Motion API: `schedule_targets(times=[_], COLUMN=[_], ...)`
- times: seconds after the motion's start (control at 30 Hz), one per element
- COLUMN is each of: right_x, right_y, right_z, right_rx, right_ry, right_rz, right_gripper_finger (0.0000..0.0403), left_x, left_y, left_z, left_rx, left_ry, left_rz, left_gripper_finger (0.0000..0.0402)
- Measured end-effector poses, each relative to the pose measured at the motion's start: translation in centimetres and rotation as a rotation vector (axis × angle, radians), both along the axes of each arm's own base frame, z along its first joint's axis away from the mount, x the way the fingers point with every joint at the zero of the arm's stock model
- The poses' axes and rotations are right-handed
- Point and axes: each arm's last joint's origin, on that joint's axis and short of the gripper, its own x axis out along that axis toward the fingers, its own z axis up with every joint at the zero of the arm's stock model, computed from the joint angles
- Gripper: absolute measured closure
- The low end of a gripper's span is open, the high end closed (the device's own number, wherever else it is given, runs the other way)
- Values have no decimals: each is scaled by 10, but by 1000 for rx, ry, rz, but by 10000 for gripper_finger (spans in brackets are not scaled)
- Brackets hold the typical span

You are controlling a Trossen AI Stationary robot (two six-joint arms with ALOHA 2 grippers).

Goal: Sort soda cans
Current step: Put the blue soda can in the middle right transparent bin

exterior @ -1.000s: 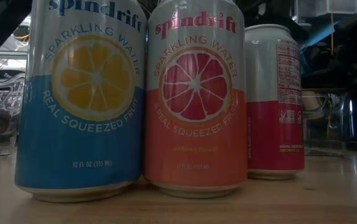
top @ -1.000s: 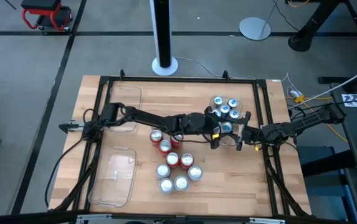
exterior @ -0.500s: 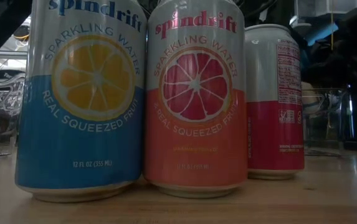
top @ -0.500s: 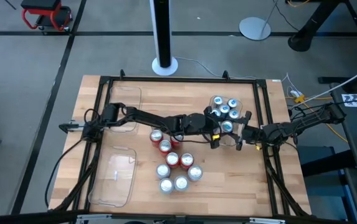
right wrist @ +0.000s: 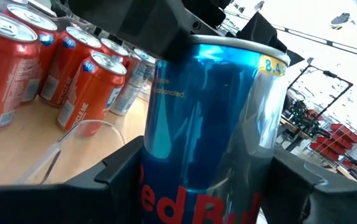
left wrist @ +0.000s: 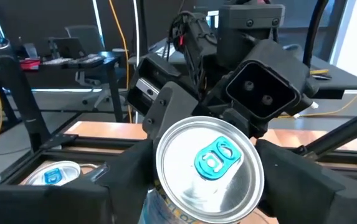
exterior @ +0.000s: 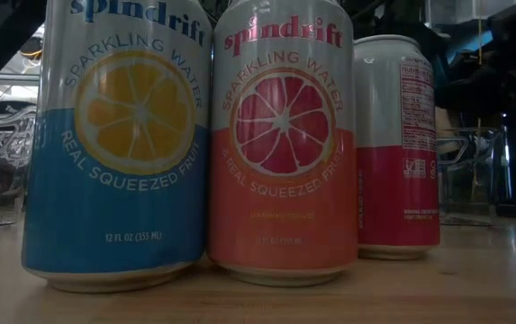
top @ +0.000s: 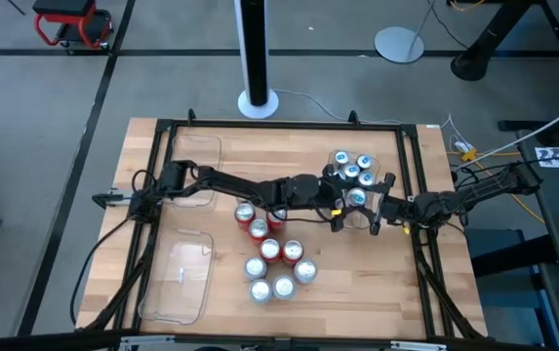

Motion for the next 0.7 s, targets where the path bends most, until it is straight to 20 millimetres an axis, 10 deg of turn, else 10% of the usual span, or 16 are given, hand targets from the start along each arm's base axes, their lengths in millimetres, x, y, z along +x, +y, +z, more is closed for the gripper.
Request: schedule_targets(times=[0.23, 0.7], right_x=[1, 2], right_y=[0, 1], right_z=[0, 2], right_rx=[-3, -5], right_ry=[3, -26], right_rz=[-15, 18], right_gripper_finger=[157, 157], left_x=[0, 0], left_y=[5, 5], left_z=[-1, -1], left_rx=[-8, 26], left_ry=[7, 18], left_rz=[-37, -52], left_gripper_finger=[170, 102])
